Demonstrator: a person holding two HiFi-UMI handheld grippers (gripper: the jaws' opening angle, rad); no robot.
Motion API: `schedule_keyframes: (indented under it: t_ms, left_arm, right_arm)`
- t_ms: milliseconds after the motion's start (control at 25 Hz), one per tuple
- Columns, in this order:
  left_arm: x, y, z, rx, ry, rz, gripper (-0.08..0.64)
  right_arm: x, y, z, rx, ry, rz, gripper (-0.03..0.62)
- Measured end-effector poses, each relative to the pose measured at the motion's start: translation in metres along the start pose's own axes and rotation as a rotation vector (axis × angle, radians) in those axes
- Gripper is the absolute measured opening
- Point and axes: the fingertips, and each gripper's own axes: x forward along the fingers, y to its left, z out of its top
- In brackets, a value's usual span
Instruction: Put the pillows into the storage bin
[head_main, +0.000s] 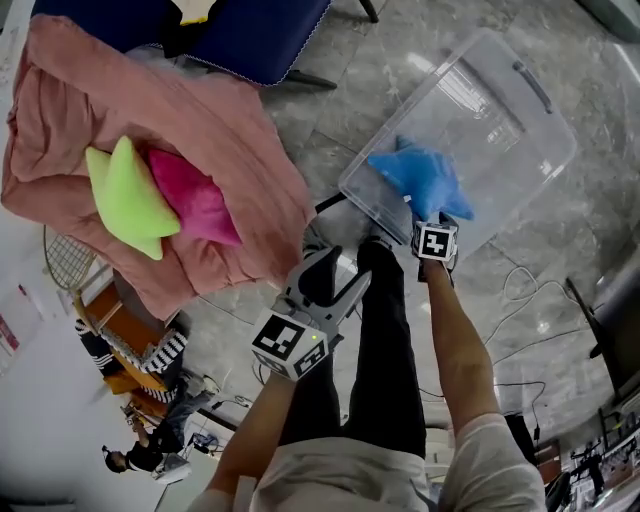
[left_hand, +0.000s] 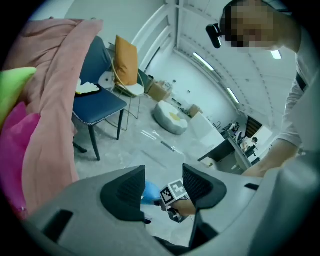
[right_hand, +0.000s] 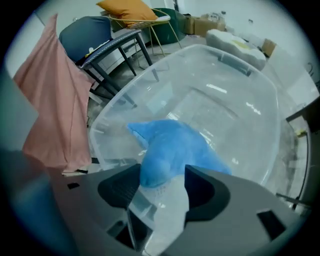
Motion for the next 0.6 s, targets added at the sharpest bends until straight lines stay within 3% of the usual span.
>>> schedule_keyframes:
  t_ms: [120,320,600]
  left_arm:
    - [-0.006,0.002,0.008,0.001,-0.014,-0.003,0.227]
    - [-0.018,0.001,0.033,0.014,-0.078,-0.008,0.227]
    - [-0.061,0.024,0.043,0.019,-0.147,0.031,0.227]
  right_arm:
    - [-0.023,0.016,-0.015,0.055,-0.029,0.025,0.27]
    - [-0.061,0.026,0.002,0.042,-0.14,0.054,0.27]
    - [-0.147,0.086,0.098,-0.063,-0.442,0.184,0.269]
